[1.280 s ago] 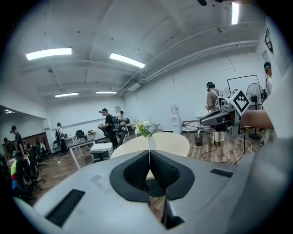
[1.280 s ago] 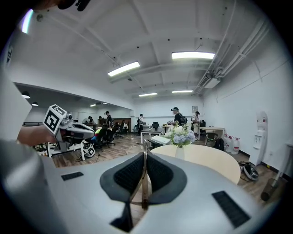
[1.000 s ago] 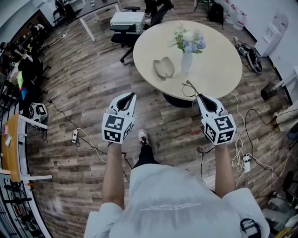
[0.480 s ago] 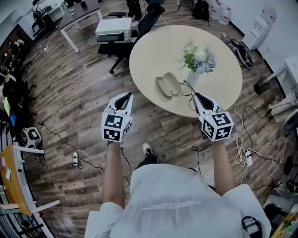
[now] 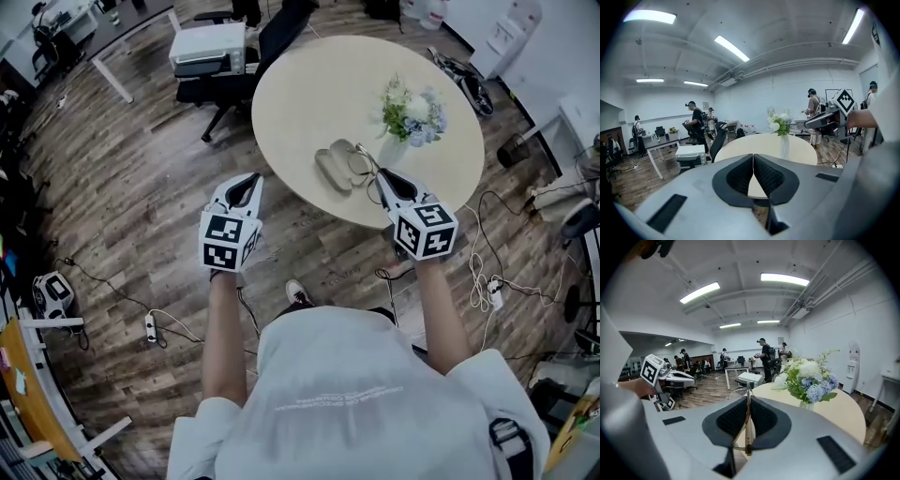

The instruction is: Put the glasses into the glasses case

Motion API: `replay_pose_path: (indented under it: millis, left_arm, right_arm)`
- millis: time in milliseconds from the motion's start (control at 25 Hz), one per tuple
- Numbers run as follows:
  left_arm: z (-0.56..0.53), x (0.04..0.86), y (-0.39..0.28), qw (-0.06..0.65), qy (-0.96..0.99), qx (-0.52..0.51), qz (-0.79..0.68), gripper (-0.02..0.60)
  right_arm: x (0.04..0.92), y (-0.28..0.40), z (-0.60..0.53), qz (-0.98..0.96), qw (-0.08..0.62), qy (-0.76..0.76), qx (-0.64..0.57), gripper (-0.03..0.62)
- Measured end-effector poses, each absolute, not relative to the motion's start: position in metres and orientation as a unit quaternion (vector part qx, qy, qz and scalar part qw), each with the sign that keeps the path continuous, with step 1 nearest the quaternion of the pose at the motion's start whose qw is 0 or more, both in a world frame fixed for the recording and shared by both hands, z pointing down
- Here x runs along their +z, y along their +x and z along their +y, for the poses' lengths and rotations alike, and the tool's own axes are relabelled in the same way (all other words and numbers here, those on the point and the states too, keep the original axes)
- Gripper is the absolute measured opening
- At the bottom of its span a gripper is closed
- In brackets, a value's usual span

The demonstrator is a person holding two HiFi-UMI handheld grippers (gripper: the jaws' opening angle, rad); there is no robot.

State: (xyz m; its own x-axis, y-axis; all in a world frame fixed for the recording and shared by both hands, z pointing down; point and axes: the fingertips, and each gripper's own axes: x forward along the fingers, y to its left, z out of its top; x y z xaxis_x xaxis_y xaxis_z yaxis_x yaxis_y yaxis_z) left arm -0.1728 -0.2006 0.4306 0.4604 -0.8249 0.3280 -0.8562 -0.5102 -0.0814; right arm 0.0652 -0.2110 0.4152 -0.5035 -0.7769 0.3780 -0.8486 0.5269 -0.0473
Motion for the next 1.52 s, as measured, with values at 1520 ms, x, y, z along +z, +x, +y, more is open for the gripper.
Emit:
replay_pose_path:
  millis: [1520]
  left_arm:
    - [-0.322,0.526,-0.140,0.150,0.846,0.234,-0.455,0.014]
  right_arm:
    - [0.623,0.062,-0.333,-0.809,0.174,0.449,0.337,0.021]
